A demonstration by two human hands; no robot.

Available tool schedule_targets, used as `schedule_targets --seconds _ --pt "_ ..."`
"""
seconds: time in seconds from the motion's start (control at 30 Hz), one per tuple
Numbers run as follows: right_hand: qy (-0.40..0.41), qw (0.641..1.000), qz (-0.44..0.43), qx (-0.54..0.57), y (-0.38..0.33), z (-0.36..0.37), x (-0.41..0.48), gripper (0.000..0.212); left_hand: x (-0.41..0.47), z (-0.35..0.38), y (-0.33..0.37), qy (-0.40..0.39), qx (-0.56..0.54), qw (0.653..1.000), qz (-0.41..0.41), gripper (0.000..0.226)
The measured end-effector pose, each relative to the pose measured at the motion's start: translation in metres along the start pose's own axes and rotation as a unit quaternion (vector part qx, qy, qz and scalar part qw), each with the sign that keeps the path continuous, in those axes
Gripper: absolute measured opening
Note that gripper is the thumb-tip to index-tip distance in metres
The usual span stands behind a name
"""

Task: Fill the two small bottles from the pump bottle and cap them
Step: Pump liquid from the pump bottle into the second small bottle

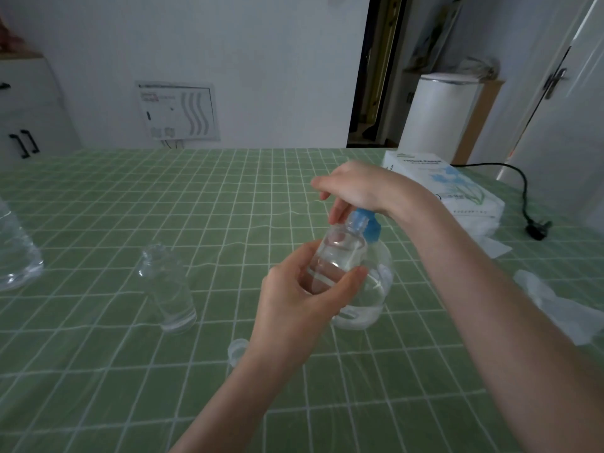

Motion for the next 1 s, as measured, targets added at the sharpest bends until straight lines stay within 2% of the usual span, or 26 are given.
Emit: schedule_targets --seconds 1.0 --pt "-0.013 1.000 0.013 -0.022 0.001 0.002 0.003 0.038 0.000 0.000 0.002 0.000 -0.006 1.000 0.003 0.013"
Point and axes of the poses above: each hand's wrist, its own x-axis towards the middle knuckle, its own z-axis out of the palm, y = z × x, the point moved 7 cm from there along x, towards the middle knuckle, and after that the axes turned 3 degrees about -z, right-handed, at the moved point
